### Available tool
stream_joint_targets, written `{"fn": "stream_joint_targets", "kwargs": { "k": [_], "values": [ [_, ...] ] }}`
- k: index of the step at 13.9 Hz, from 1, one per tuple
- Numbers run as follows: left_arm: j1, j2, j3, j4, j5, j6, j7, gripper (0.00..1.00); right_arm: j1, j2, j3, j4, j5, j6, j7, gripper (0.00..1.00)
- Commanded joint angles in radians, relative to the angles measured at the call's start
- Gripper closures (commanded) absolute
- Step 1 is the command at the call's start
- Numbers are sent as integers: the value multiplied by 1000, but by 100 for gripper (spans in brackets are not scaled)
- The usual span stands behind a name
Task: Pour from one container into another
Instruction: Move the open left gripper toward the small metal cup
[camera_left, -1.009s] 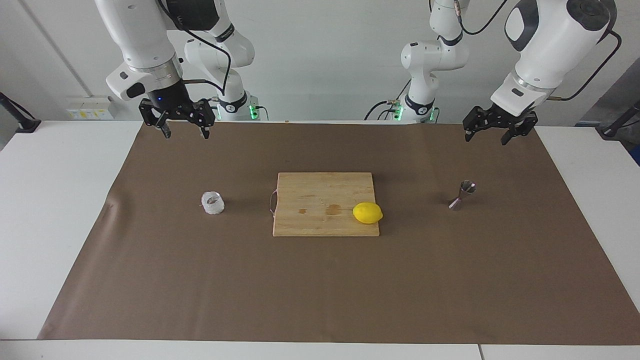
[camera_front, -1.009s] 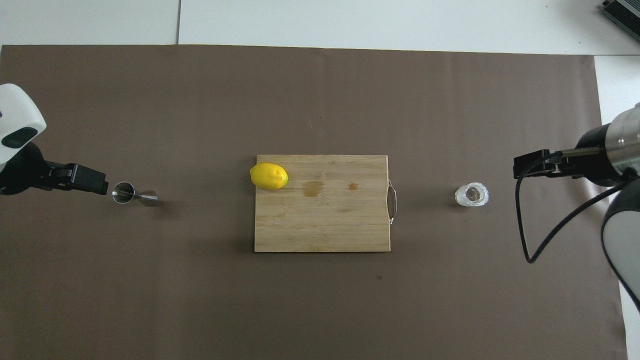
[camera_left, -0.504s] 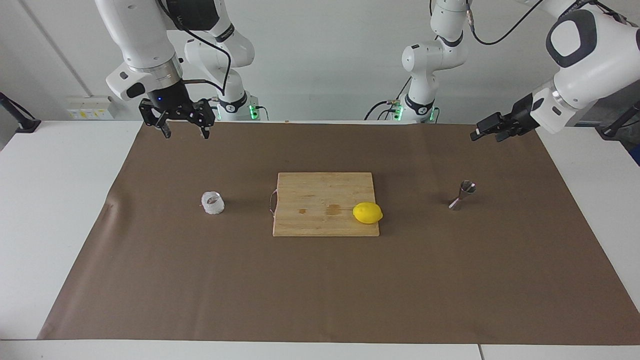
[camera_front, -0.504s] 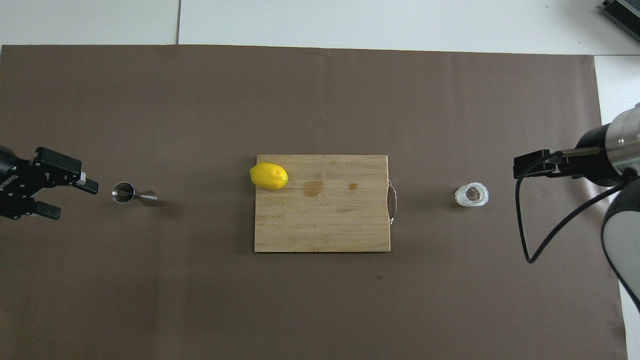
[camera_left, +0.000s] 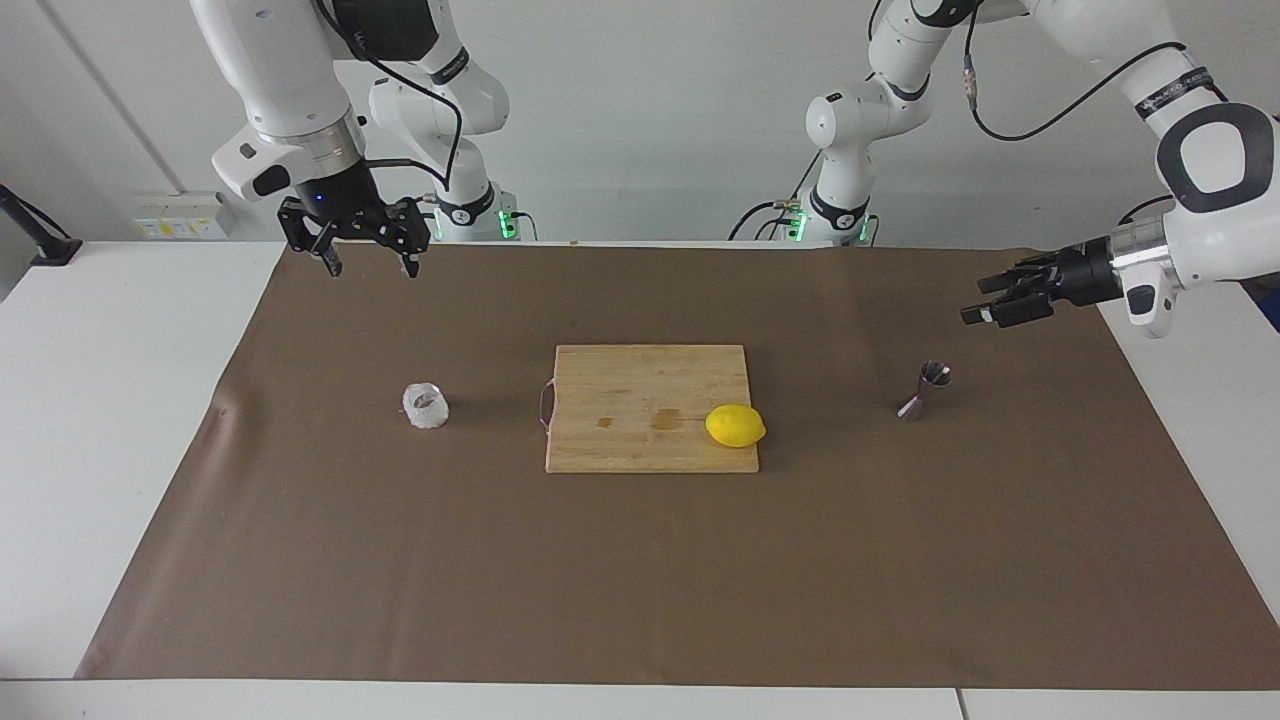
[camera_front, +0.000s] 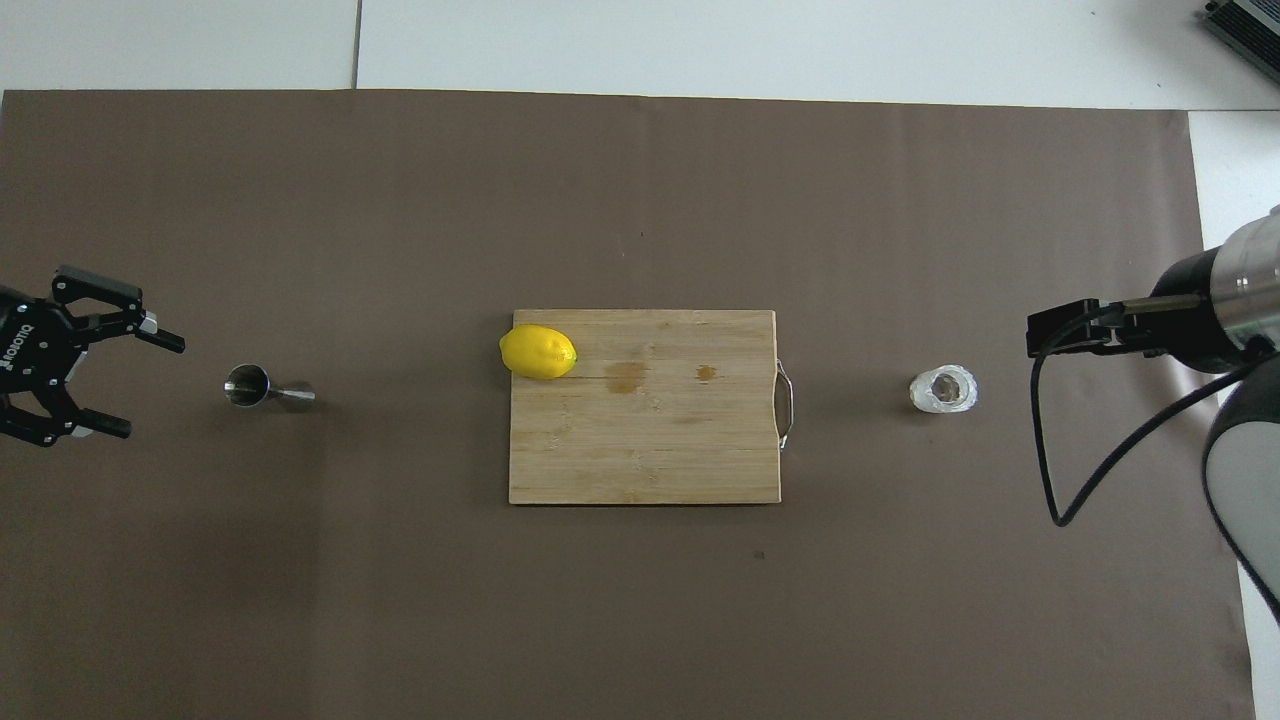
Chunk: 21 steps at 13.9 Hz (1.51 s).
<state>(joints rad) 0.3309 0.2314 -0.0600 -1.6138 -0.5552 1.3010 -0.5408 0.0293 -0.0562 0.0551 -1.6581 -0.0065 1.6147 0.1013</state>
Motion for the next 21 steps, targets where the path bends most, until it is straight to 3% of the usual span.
{"fn": "stream_joint_targets", "kwargs": {
  "k": [1,5,10,21],
  "values": [
    [60,83,-11,35,-34,-28,-37,0,-17,-13,8,-6,20,-12,-32,0],
    [128,147,-11,15,-182,-20,-198,0,-17,-13,8,-8,22,-12,-32,0],
    [151,186,-11,-37,-276,40,-113,0,-17,-14,8,-9,22,-13,-34,0],
    [165,233,-14,-141,-314,47,-119,0,-17,-16,8,-12,22,-16,-32,0]
  ]
}}
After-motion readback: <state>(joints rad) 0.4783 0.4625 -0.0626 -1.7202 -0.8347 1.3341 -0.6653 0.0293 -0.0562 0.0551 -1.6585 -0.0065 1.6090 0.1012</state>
